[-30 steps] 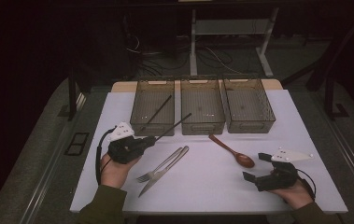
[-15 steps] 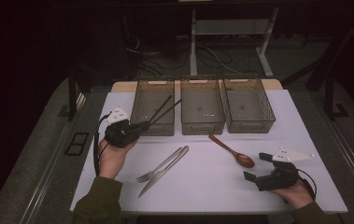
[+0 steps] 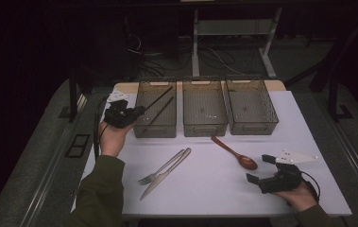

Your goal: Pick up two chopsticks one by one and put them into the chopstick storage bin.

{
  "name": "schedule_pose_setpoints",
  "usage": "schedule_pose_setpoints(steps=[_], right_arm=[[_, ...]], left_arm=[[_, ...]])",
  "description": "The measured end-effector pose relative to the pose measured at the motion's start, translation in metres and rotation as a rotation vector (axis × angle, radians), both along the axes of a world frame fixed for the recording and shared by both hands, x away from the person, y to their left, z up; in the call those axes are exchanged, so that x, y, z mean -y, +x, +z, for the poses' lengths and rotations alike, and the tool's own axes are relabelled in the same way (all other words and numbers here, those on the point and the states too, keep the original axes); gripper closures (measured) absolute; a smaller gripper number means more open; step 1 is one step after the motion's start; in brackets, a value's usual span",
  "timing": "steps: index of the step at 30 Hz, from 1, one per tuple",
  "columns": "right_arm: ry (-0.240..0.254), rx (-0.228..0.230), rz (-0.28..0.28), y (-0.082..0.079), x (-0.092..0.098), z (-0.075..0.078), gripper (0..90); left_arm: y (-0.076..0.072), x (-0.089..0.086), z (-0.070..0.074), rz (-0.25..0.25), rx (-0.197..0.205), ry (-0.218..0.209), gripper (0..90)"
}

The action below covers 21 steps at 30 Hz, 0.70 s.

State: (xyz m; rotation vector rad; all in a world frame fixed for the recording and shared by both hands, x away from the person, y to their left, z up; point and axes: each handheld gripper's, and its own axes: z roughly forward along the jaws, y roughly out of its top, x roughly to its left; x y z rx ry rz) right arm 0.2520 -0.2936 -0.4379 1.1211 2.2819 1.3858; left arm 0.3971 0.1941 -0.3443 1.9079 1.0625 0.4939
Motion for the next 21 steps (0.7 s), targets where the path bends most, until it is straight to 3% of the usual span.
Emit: schedule_pose_setpoints(steps=[8,14,21], right_arm=[[0.000,0.000,0.000,0.000,0.000,0.000,0.8],[0.002,-0.001,-0.001,0.000,0.000,0.000,0.8],[0.003,0.000,0.003,0.000,0.000,0.000,0.8]], left_arm=[[0.024,0.012,-0.013,0.036,-0.075,0.074,86.0],[0.037,0.016,-0.026,0.047,-0.128,0.096,86.0],[0.046,0.023,-0.032,0.040,-0.167,0.134,86.0]])
